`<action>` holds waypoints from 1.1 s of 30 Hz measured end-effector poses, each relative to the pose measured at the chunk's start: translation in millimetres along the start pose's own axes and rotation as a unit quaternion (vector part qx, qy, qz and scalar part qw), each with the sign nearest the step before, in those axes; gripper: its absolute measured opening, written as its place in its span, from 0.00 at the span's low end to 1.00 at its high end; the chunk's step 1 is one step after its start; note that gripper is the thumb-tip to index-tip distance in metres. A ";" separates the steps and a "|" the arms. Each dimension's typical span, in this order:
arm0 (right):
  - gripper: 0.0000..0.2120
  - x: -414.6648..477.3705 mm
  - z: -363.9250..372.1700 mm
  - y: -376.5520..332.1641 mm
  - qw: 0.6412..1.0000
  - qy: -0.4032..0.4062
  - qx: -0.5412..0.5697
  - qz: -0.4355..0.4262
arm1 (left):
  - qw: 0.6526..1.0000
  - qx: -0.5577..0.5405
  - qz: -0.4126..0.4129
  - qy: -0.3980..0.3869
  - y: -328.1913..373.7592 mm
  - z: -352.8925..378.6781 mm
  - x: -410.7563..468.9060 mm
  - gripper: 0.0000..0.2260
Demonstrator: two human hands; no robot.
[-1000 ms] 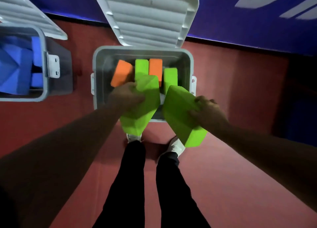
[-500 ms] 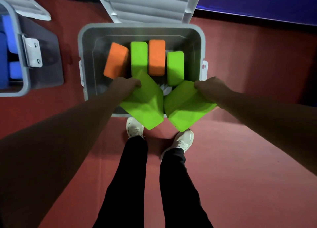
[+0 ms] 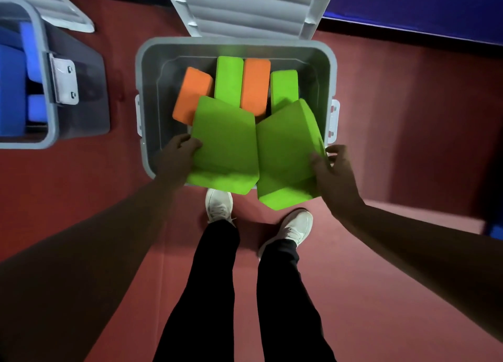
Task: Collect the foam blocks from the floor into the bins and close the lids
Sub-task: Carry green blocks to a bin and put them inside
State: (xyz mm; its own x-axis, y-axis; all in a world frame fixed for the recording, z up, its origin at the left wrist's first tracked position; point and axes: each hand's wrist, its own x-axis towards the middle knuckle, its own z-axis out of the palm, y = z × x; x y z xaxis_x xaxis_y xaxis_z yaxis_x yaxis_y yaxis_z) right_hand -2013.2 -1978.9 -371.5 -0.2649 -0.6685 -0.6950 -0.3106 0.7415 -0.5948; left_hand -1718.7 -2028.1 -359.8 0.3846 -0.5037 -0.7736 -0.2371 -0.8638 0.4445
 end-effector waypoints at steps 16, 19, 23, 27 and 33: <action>0.21 37.8 21.1 9.2 0.990 -0.076 -0.097 0.065 | 0.917 -0.392 -0.068 -0.002 -39.1 -24.2 -0.2 0.23; 0.18 45.8 27.6 -8.3 0.989 -0.077 -0.094 0.080 | 0.923 -0.380 -0.057 -0.026 -27.1 -17.7 -2.6 0.12; 0.37 56.7 34.6 -40.8 0.993 -0.059 0.029 0.099 | 0.940 -0.333 -0.008 -0.074 -16.7 3.8 1.7 0.10; 0.31 62.9 28.0 -56.6 0.972 -0.105 0.170 0.124 | 0.956 -0.245 0.039 -0.156 -2.4 41.0 3.0 0.21; 0.18 67.4 31.0 -36.2 0.989 -0.086 0.119 0.016 | 0.980 0.000 0.127 -0.152 -0.5 73.1 10.2 0.33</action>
State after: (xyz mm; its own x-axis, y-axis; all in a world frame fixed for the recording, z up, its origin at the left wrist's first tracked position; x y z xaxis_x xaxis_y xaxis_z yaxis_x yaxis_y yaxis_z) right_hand -1991.5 -2049.0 -409.4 -0.1051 -0.6397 -0.7614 -0.0746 0.7685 -0.6354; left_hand -1779.9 -2031.9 -400.9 0.0298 -0.6755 -0.7368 -0.2909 -0.7110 0.6401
